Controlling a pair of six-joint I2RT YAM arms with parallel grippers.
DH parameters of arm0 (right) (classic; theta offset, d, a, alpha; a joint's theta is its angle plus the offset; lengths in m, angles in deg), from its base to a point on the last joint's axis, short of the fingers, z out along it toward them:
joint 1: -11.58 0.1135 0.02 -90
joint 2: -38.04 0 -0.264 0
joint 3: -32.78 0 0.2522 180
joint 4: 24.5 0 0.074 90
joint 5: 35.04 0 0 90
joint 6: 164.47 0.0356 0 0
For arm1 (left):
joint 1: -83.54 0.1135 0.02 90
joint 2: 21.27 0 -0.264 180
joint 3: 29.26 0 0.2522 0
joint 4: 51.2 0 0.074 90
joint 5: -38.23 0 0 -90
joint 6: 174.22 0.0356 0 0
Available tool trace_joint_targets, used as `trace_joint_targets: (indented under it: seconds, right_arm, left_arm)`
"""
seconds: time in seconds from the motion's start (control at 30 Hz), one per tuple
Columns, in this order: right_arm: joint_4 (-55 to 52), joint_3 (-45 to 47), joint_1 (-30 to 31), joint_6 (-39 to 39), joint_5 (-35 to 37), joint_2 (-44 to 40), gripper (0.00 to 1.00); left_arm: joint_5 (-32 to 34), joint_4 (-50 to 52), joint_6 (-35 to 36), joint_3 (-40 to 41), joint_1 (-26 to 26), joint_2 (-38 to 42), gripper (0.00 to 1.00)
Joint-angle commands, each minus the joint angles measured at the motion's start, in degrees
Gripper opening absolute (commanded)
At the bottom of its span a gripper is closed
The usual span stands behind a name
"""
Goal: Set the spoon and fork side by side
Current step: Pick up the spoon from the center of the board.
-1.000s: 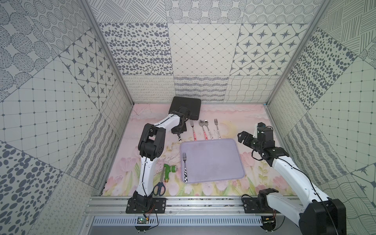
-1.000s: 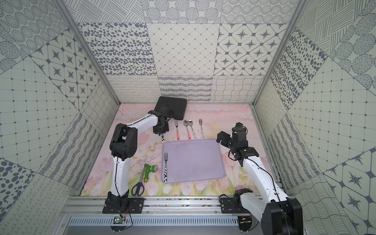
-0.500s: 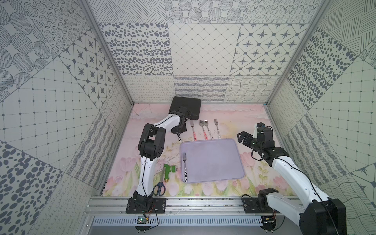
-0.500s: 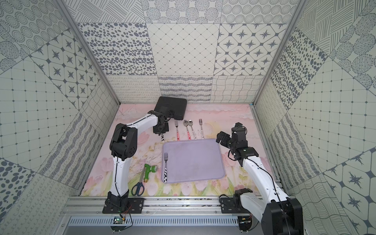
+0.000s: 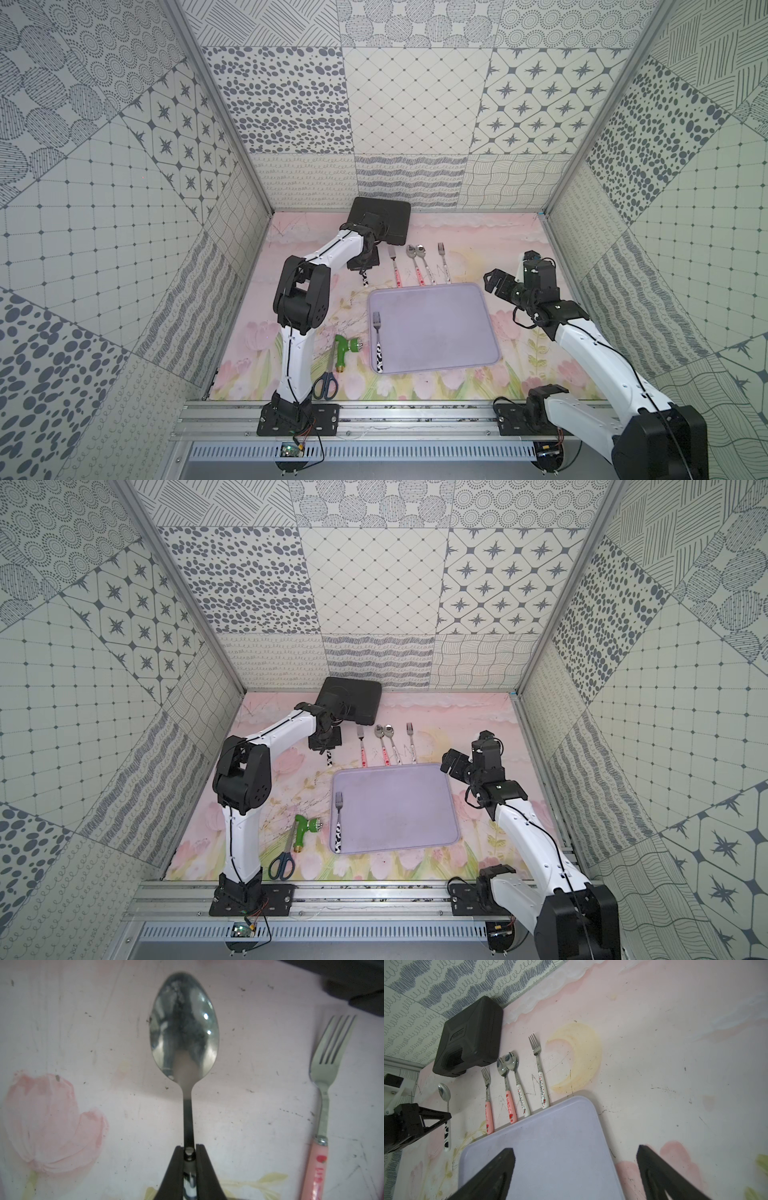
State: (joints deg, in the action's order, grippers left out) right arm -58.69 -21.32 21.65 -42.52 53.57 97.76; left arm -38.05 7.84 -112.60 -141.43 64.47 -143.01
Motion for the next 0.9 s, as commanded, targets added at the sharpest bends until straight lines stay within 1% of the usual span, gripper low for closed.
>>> trace_joint_targets:
  seconds: [0.0,0.2,0.4,0.87]
  right_arm:
    - [0.75,-0.18,0.39,-0.32,0.86,-0.66,0.97]
    - [0.45,-0.07,0.66,-0.35,1.12,-1.10,0.97]
    - [0.24,0.00,0.66,-0.75,1.43,-1.54,0.97]
    - [0.01,0.17,0.65,-2.59,3.32,-2.68,0.97]
  left_arm:
    - [0.06,1.13,-0.07,2.01,-0.56,3.23,0.00]
    - [0.65,1.04,-1.28,6.35,-3.11,7.29,0.00]
    - [2.16,1.21,-3.31,10.59,-7.16,11.46,0.00]
    - [2.63,-0.40,-12.64,23.28,-17.27,22.92,0.00]
